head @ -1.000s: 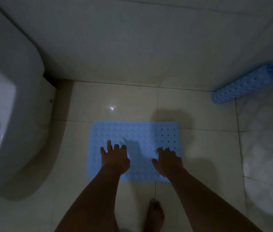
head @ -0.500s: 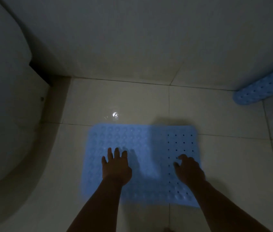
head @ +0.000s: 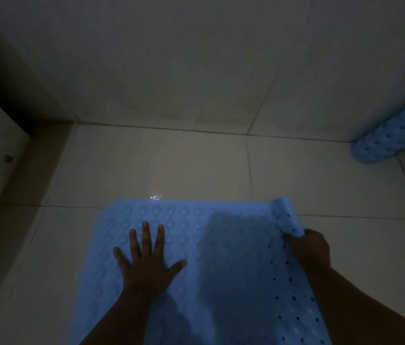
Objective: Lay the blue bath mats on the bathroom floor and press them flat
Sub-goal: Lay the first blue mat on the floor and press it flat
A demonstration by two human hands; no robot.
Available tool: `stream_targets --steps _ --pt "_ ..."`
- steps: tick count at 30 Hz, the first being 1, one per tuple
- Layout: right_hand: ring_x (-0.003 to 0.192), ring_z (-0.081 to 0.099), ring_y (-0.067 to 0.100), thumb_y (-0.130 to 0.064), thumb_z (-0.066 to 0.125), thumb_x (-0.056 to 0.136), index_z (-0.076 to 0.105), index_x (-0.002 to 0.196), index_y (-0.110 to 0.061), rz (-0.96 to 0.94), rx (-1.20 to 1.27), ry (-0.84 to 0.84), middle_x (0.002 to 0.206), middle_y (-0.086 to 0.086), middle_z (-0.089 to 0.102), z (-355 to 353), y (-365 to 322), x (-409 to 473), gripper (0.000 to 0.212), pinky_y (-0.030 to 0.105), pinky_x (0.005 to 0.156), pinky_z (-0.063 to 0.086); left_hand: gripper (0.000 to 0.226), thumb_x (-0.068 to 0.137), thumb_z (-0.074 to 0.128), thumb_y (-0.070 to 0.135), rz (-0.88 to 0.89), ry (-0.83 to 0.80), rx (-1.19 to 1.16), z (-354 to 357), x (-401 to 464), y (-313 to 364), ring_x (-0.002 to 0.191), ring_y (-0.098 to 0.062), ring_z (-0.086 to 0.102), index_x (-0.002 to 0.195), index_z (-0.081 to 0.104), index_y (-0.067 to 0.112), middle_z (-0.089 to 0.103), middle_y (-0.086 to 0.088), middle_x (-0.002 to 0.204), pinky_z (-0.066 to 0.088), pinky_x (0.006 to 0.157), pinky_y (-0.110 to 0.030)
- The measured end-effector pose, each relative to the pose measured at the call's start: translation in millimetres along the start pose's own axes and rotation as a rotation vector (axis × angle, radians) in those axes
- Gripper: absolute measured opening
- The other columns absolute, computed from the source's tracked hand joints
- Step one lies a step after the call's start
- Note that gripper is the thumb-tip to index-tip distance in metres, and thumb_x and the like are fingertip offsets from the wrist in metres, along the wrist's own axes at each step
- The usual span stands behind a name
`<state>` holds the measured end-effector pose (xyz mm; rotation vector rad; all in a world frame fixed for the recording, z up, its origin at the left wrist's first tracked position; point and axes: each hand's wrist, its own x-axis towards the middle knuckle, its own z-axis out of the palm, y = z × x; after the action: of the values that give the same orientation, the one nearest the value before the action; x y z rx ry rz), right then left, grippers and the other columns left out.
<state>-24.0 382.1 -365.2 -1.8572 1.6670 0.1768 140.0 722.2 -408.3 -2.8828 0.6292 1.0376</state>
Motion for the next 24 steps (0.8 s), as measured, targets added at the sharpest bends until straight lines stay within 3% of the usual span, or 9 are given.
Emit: stream_targets --steps 4,6,8,11,14,16,19,21,24 --pt "0.089 0.063 0.034 -0.029 0.081 0.079 0.060 0.102 -0.006 -0.123 -0.019 -0.013 0.100 0.016 0.067 -7 -8 1 0.038 0.036 0.073 0.048 0.111 0.074 0.018 0.100 -0.011 -0.020 0.004 -1 1 -2 0.146 -0.037 -0.041 0.146 -0.042 0.041 -0.058 0.000 0.149 -0.010 0.115 -0.076" --pt "0.093 0.062 0.033 -0.024 0.082 0.079 0.054 0.109 -0.004 -0.125 0.031 -0.012 0.095 0.009 0.061 -11 -11 3 0.046 0.036 0.074 0.045 0.112 0.075 0.020 0.099 -0.008 -0.031 0.001 -3 1 -1 0.147 -0.037 -0.040 0.148 -0.040 0.041 -0.058 0.000 0.149 -0.008 0.116 -0.075" --pt "0.095 0.060 0.033 -0.024 0.086 0.074 0.041 0.110 -0.014 -0.091 0.130 0.030 0.091 0.002 0.055 -17 -12 2 0.058 0.044 0.084 0.048 0.112 0.075 0.022 0.099 -0.015 -0.047 -0.003 -4 2 0 0.147 -0.037 -0.040 0.148 -0.040 0.041 -0.059 0.001 0.148 -0.008 0.116 -0.075" --pt "0.115 0.055 0.036 -0.035 0.091 0.061 0.031 0.122 -0.029 0.040 0.120 0.275 0.122 0.011 0.059 -19 -14 -9 0.086 0.059 0.106 0.034 0.113 0.074 0.022 0.099 -0.012 -0.053 -0.001 -5 2 3 0.147 -0.037 -0.040 0.147 -0.041 0.041 -0.059 0.000 0.148 -0.009 0.115 -0.075" --pt "0.147 0.021 0.036 -0.055 0.088 0.061 0.011 0.151 -0.034 0.025 -0.089 0.403 0.157 0.016 0.025 -12 -11 -22 0.121 0.070 0.116 0.011 0.113 0.074 0.022 0.099 -0.003 -0.046 0.000 -4 1 2 0.146 -0.037 -0.040 0.146 -0.042 0.040 -0.058 -0.001 0.148 -0.009 0.115 -0.076" --pt "0.154 0.001 0.035 -0.064 0.072 0.078 0.000 0.158 -0.033 -0.088 -0.283 0.293 0.166 0.012 0.003 0 -5 -29 0.112 0.071 0.118 0.006 0.113 0.074 0.021 0.099 -0.003 -0.035 0.002 -3 0 1 0.147 -0.037 -0.040 0.146 -0.042 0.039 -0.058 -0.001 0.148 -0.009 0.115 -0.076" --pt "0.156 0.000 0.032 -0.068 0.051 0.092 0.005 0.161 -0.032 -0.203 -0.407 -0.022 0.170 0.009 -0.002 24 1 -33 0.090 0.064 0.121 0.014 0.113 0.074 0.021 0.099 -0.003 -0.027 0.000 -1 0 1 0.146 -0.036 -0.040 0.147 -0.042 0.040 -0.057 0.000 0.149 -0.009 0.115 -0.075" --pt "0.156 -0.003 0.033 -0.069 0.047 0.094 0.006 0.162 -0.030 -0.226 -0.394 -0.195 0.170 0.009 -0.007 43 3 -38 0.089 0.061 0.121 0.017 0.113 0.074 0.022 0.099 0.000 -0.020 -0.003 0 0 1 0.146 -0.036 -0.041 0.147 -0.041 0.040 -0.057 0.000 0.149 -0.009 0.116 -0.075" --pt "0.156 -0.010 0.035 -0.069 0.046 0.094 -0.001 0.162 -0.030 -0.215 -0.388 -0.180 0.168 0.010 -0.019 61 5 -43 0.091 0.063 0.121 0.016 0.113 0.073 0.020 0.100 0.010 0.002 -0.009 2 1 1 0.145 -0.037 -0.042 0.146 -0.043 0.041 -0.058 0.000 0.149 -0.011 0.115 -0.076"
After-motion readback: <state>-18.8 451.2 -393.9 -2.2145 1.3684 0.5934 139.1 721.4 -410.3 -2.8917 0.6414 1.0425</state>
